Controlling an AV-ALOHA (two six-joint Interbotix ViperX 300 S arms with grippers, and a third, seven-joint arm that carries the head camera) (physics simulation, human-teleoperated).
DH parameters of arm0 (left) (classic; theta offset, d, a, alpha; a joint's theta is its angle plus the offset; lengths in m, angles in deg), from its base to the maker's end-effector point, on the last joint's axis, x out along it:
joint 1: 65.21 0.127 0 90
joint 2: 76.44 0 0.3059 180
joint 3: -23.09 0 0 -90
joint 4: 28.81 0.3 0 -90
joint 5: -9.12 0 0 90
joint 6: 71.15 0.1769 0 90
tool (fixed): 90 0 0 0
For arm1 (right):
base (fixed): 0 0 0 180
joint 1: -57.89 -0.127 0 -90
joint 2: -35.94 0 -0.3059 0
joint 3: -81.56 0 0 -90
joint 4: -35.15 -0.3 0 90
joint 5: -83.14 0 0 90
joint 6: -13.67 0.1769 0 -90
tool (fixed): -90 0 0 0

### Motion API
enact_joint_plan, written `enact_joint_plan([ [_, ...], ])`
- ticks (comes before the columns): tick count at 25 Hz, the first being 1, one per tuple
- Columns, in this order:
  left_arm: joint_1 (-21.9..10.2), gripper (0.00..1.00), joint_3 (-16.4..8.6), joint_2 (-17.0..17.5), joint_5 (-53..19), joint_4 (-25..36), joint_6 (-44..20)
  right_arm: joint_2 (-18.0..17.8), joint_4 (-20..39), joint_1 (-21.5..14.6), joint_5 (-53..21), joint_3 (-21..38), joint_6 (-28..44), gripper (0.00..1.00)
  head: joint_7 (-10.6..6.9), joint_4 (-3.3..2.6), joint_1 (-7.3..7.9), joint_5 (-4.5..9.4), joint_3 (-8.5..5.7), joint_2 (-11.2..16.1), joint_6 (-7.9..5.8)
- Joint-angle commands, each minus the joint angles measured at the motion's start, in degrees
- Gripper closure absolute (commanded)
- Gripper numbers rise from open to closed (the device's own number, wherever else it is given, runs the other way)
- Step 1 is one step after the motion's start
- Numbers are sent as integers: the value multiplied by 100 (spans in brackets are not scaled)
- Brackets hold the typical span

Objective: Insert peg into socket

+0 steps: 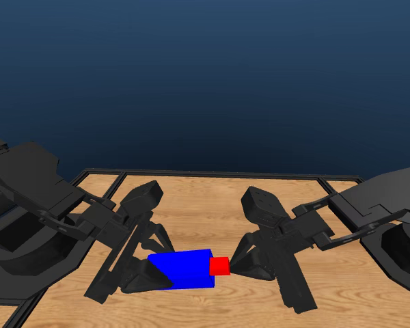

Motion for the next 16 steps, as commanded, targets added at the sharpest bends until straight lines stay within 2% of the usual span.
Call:
enact_joint_plan([
  [1,5,100,-72,-30,242,-25,64,-36,-71,-7,331,348,-165,100,12,3,-25,-48,-43,-12,23],
  [2,14,100,-144,20,259,-22,55,-92,-68,1,327,392,-211,100,9,2,-38,-61,-47,-6,31],
  [4,8,100,-39,-24,242,-44,72,-114,-19,-20,269,444,-214,100,12,3,-47,-74,-60,11,52],
  [7,14,100,-60,19,237,-60,83,-97,-144,12,367,328,-298,100,37,5,-47,-50,-65,25,51],
  [11,2,100,-9,64,296,-85,34,29,-262,41,403,-55,-142,100,46,7,-44,-49,-67,27,56],
  [14,-20,100,-11,96,278,-108,34,256,-359,29,430,-394,18,100,59,6,-58,-55,-61,2,64],
  [16,-26,100,44,28,264,-107,25,391,-561,38,962,-720,10,100,81,5,-78,-56,-51,-26,68],
])
